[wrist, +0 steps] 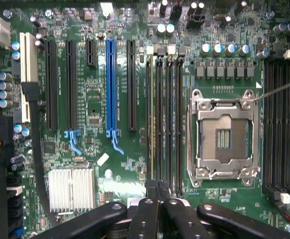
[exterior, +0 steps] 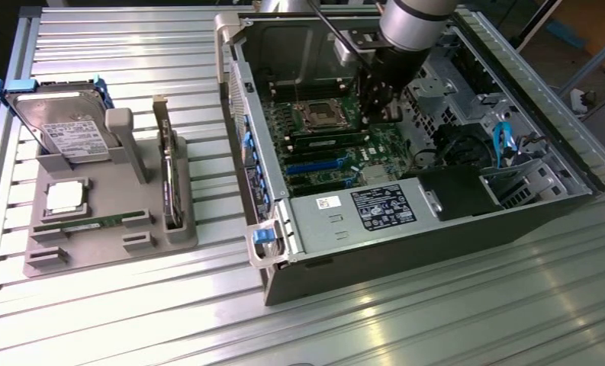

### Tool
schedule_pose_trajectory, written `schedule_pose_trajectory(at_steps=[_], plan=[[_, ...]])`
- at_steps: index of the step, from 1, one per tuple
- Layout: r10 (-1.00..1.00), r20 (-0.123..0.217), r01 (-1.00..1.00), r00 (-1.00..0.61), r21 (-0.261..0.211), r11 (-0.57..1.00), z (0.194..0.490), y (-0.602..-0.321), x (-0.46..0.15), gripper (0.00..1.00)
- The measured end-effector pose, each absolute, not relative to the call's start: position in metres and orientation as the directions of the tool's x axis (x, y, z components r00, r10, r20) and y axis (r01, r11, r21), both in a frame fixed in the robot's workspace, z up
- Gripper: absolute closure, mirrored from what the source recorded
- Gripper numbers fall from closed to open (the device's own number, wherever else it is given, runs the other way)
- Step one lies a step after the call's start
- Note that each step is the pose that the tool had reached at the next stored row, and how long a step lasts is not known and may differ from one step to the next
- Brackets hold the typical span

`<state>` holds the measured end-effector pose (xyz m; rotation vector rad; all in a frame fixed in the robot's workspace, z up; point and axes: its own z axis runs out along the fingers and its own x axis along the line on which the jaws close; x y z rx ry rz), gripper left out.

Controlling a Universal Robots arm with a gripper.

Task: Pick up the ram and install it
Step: 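Press down the ram until it locks into place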

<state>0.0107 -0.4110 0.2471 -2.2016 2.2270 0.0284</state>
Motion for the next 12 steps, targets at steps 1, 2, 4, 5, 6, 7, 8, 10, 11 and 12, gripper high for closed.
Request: schedule_pose_trajectory(at_steps=[1, 2, 4, 5, 6, 7, 8, 10, 11, 12], plan=[[-1.000, -0.020, -1.000, -0.012, 0.006, 0.011, 0.247, -0.411, 0.008, 0.89], [-1.000, -0.020, -1.000, -0.012, 0.006, 0.011, 0.247, -0.411, 0.007, 0.89], [-1.000, -0.020, -1.000, -0.011, 0.006, 0.011, 0.247, -0.411, 0.002, 0.89], [-1.000, -0.020, -1.000, -0.011, 0.006, 0.011, 0.247, -0.411, -0.001, 0.89], [-1.000, -0.020, -1.000, -0.011, 0.006, 0.011, 0.247, -0.411, -0.006, 0.89], [-1.000, -0.020, -1.000, -0.011, 0.005, 0.011, 0.247, -0.411, -0.010, 0.89], [-1.000, -0.020, -1.000, -0.011, 0.005, 0.011, 0.247, -0.411, -0.012, 0.89], [-1.000, -0.020, -1.000, -0.011, 0.005, 0.011, 0.247, -0.411, -0.016, 0.89], [-1.000, -0.020, -1.000, -0.011, 0.005, 0.011, 0.247, -0.411, -0.018, 0.89], [-1.000, -0.020, -1.000, -0.011, 0.005, 0.011, 0.247, -0.411, -0.020, 0.89]])
